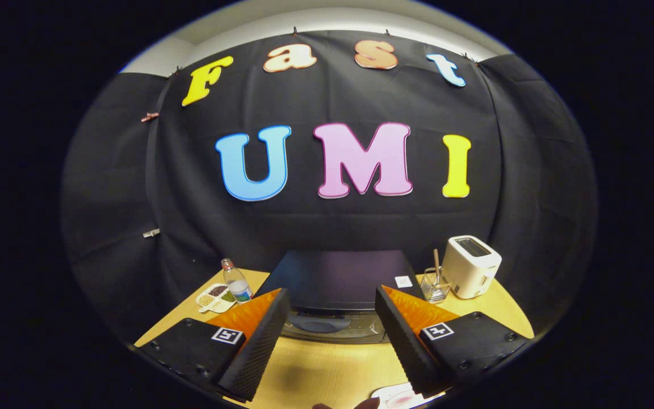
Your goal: Open the toaster oven, put the food inside, and close the toaster oven door.
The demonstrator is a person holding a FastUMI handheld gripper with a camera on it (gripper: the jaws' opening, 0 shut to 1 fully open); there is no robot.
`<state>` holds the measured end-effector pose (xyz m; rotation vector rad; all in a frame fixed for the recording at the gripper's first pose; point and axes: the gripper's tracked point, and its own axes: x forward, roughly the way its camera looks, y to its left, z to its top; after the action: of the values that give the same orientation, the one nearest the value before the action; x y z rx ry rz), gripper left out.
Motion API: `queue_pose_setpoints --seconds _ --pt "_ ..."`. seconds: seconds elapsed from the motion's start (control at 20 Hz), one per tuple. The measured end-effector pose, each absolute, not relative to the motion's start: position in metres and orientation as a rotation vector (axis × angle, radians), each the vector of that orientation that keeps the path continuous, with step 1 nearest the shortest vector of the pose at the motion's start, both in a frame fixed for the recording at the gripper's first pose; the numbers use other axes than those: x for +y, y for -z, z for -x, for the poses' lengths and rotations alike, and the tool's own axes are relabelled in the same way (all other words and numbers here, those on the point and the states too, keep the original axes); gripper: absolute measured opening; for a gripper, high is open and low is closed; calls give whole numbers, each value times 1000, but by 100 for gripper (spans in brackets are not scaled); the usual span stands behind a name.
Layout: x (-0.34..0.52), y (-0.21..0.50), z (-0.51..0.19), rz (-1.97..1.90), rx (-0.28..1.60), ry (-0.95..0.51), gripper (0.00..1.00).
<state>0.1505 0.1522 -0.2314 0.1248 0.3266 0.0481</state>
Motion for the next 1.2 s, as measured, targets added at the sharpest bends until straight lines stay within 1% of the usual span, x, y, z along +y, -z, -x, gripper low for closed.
queue_pose_setpoints --seconds 0.35,0.55,0.65,0.7,0.9,1.2 --pt "182 326 -203 -103 457 -13 98" --pt "183 352 -214 -97 508 18 99" --pt "181 353 -221 -95 490 55 99" --pt "181 353 -218 -82 486 65 97" --pt "185 354 -204 -81 487 77 100" --pt "188 377 -151 -28 509 76 99"
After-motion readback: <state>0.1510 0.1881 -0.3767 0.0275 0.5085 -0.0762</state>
